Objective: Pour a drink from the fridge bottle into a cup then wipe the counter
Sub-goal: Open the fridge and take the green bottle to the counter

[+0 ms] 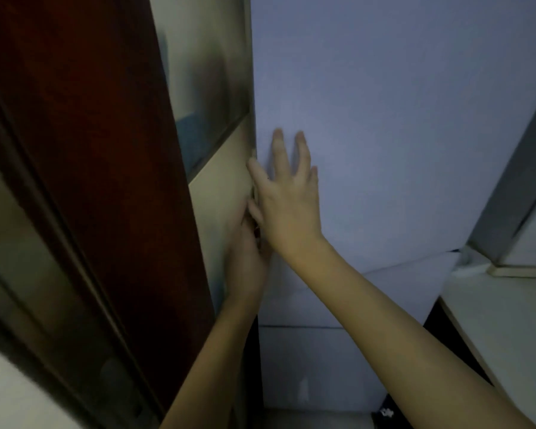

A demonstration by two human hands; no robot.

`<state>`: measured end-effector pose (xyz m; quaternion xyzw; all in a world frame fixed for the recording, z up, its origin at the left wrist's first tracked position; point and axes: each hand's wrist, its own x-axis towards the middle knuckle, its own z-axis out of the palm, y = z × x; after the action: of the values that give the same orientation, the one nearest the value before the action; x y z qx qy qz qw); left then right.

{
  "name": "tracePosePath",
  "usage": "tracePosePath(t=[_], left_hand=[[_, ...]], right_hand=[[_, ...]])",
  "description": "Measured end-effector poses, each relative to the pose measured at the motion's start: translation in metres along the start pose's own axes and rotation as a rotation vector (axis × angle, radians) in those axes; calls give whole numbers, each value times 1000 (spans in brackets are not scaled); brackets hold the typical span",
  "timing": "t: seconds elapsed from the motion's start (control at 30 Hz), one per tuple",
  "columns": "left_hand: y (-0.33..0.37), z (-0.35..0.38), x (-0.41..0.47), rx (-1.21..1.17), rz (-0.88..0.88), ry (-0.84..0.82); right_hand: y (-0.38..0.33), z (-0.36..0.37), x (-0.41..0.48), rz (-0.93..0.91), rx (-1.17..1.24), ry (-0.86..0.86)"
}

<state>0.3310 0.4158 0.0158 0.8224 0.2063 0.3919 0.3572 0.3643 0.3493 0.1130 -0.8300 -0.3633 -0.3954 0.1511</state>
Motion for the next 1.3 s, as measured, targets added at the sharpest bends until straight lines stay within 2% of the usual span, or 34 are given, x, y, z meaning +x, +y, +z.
tracePosePath(t=[0.17, 0.27, 0.47, 0.77, 0.93, 1.03, 1.13, 1.23, 1.3], left_hand=[[18, -16, -52, -42, 1, -35], [36, -13, -87, 25, 1, 21], [76, -10, -139, 39, 9, 34], [139, 12, -217, 174, 31, 67], [172, 18, -249, 203, 46, 7], [180, 18, -261, 106, 72, -154], [177, 6, -267, 134, 173, -293], [175, -14, -266, 191, 223, -308], [174, -28, -258, 235, 214, -296]], right_hand=[[1, -38, -35, 79, 47, 78], [11, -60, -53, 89, 110, 132], [38, -112, -80, 13, 138, 188], [73, -190, -131, 45, 138, 104], [88, -225, -159, 121, 119, 42], [101, -243, -175, 153, 99, 24], [114, -255, -190, 184, 27, 130], [115, -263, -199, 105, -35, 286], [110, -266, -201, 51, 1, 284]])
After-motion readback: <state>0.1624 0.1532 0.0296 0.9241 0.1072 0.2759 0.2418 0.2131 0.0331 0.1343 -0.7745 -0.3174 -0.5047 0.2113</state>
